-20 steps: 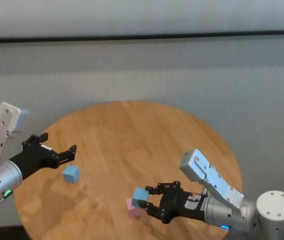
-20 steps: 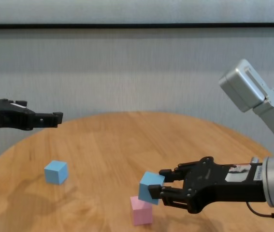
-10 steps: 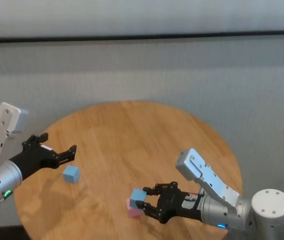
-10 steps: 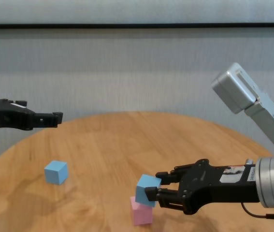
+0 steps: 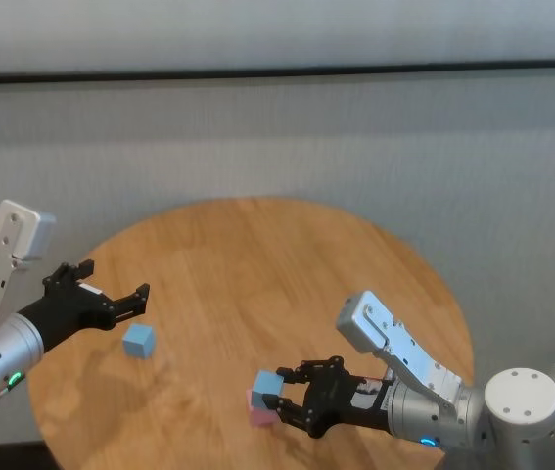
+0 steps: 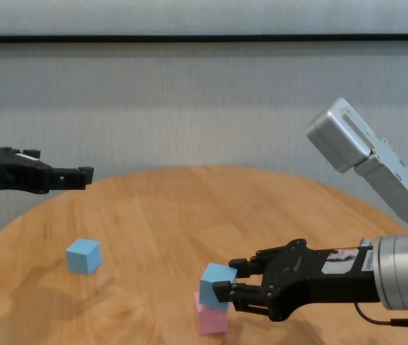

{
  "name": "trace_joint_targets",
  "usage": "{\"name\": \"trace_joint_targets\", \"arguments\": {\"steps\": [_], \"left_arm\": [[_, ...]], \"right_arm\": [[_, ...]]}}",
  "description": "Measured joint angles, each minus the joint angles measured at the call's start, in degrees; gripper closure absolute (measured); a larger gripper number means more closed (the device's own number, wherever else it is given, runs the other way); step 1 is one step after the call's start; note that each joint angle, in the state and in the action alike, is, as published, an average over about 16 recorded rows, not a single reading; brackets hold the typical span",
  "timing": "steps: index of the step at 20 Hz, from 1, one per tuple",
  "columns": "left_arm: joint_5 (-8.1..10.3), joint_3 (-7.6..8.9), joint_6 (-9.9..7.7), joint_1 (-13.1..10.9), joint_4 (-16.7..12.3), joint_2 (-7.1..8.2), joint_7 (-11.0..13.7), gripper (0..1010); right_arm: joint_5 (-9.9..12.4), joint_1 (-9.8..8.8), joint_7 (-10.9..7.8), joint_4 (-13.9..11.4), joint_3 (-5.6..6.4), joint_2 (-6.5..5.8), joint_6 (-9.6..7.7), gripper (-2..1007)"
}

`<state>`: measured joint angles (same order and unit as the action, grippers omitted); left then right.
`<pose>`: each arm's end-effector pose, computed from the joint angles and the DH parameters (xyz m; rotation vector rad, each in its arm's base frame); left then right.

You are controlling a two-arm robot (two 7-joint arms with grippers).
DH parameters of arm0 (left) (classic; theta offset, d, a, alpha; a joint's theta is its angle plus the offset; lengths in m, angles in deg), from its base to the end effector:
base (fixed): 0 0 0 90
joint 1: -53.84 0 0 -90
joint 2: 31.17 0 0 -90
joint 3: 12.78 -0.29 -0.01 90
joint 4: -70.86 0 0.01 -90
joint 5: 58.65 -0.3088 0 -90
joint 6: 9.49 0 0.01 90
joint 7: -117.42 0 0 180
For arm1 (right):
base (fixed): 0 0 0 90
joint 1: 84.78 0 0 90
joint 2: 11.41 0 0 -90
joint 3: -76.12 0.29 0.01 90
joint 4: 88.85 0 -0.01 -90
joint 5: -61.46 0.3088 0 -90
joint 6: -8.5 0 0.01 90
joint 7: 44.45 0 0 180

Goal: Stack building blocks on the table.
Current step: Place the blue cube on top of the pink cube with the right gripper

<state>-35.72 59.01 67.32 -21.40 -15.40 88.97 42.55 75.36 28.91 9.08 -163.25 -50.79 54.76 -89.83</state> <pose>0.3845 0.0730 -0.2409 0.2707 0.0210 1.0840 0.4024 0.0165 -0.2930 -0.4335 0.0017 -0.4912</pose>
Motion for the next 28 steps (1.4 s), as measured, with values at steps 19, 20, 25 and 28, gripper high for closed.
{"name": "trace_joint_targets", "arguments": {"steps": [19, 20, 25, 28], "left_arm": [[0.00, 0.00, 0.00, 0.0, 0.0, 0.00, 0.0, 7], [0.00, 0.00, 0.00, 0.0, 0.0, 0.00, 0.0, 8], [0.00, 0.00, 0.00, 0.0, 0.0, 0.00, 0.0, 7], [0.00, 0.00, 0.00, 0.0, 0.0, 0.00, 0.0, 7]], "right_arm": [[-0.5, 1.81, -0.50, 2.3, -1.02, 1.06, 0.03, 632], [-0.5, 1.83, -0.50, 2.3, -1.03, 1.07, 0.03, 631], [-0.5, 1.86, -0.50, 2.4, -1.06, 1.10, 0.02, 598], [-0.5, 1.84, -0.51, 2.3, -1.04, 1.09, 0.02, 553]]}}
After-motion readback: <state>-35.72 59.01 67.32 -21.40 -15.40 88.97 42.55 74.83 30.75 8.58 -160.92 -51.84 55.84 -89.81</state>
